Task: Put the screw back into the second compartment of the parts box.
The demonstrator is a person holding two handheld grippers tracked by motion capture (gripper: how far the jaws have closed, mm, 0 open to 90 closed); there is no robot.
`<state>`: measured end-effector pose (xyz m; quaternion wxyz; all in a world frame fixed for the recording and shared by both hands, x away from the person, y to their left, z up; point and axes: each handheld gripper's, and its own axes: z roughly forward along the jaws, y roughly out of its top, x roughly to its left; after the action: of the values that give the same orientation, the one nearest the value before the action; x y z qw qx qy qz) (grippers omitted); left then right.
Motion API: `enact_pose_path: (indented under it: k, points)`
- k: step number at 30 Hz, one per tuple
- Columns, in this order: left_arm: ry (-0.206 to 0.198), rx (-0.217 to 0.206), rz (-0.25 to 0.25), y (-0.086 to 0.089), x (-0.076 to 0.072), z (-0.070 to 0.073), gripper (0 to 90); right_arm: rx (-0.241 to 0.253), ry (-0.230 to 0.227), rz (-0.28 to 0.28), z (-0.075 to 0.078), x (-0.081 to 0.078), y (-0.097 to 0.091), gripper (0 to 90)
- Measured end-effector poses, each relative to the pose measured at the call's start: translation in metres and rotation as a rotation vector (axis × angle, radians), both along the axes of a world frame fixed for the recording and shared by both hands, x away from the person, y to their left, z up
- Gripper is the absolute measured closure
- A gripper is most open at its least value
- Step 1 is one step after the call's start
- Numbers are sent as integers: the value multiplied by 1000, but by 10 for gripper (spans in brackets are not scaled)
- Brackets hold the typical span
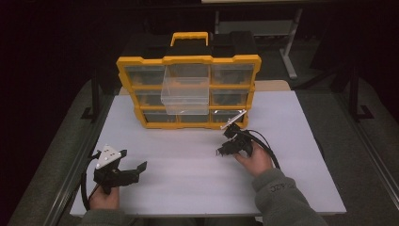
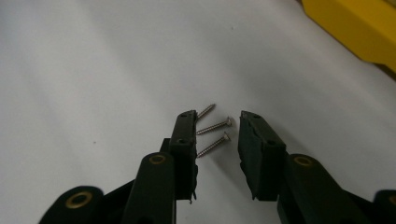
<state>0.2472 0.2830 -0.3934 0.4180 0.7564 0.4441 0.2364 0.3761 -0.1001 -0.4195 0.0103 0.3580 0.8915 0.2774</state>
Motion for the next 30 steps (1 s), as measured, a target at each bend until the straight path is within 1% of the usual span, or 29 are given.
enact_pose_path:
  k: [1, 2, 3, 4, 5, 7, 8, 9, 11, 13, 14, 16, 17, 20, 24, 27, 30]
  points:
    - [0, 0, 0, 0, 0, 0, 139, 0, 0, 0, 0, 0, 0, 672]
    - [-9, -9, 3, 0, 1, -1, 139, -21, 8, -18, -4, 1, 3, 682]
    - [-7, -5, 4, 0, 1, 0, 139, -21, 8, -18, -4, 1, 3, 682]
    - [-8, -4, 4, 0, 1, 0, 139, -32, 12, -18, -6, 1, 5, 691]
    - [-4, 4, 0, 0, 0, 0, 139, -32, 12, -18, -6, 1, 5, 691]
    - [-7, -1, -2, 0, 0, 0, 139, -51, 7, -24, -7, 0, 8, 704]
    - [-8, -5, 4, 0, 0, 0, 139, -62, 5, -25, -8, -1, 9, 725]
    - [-8, -5, 4, 0, 0, 0, 139, -65, -5, -21, -9, -1, 10, 740]
    - [-11, -11, 5, 0, 1, -1, 139, -71, -8, -21, -9, -1, 10, 748]
    - [-8, -7, 4, 1, 1, 0, 139, -86, -26, -12, -9, -2, 10, 791]
    - [-15, -15, 6, 0, 1, 0, 139, -86, -26, -12, -9, -2, 10, 791]
    - [-8, -4, 5, 0, 0, 1, 139, -95, -37, -5, -9, -2, 11, 805]
    - [-13, -7, 5, 0, 0, 0, 139, -101, -43, -3, -9, -3, 11, 811]
    - [-7, -3, 4, 0, 0, 0, 139, -114, -58, 4, -9, -4, 12, 841]
    - [-14, -4, 4, 0, 0, 0, 139, -100, -53, 7, -10, -2, 10, 862]
    - [-10, -6, 5, 0, 0, 0, 139, -86, -44, 1, -10, -2, 7, 866]
    - [-12, -6, 4, 0, 0, 0, 139, -55, -33, 0, -11, 0, 2, 870]
